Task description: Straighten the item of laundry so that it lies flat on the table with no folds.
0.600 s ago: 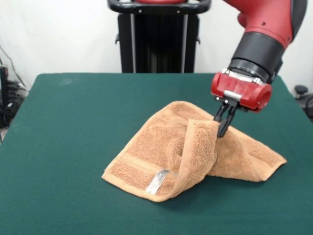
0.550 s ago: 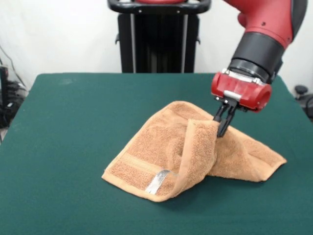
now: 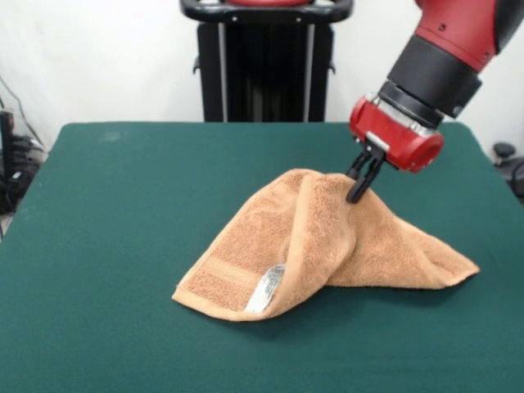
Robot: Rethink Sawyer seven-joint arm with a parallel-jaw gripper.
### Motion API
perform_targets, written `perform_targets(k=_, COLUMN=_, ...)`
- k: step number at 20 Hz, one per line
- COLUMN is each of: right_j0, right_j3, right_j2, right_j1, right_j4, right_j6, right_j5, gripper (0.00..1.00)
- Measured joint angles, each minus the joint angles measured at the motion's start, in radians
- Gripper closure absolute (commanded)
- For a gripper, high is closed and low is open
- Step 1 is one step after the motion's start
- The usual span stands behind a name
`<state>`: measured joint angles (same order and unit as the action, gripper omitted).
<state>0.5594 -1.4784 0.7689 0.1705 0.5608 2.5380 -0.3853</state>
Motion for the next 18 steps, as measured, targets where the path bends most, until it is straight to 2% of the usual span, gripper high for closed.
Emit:
perform_targets(k=3, right_j0=-0.006, right_j3=0.020, right_j2=0.012, right_j1=0.001, right_j4=0.000, right_j6=0.000, right_j5=-0.050, gripper=1.00)
perform_targets(k=18, right_j0=-0.035, right_j3=0.099, right_j2=0.047, right_j1=-0.033, right_j4=0.000, right_j6=0.000, right_j5=-0.014, gripper=1.00)
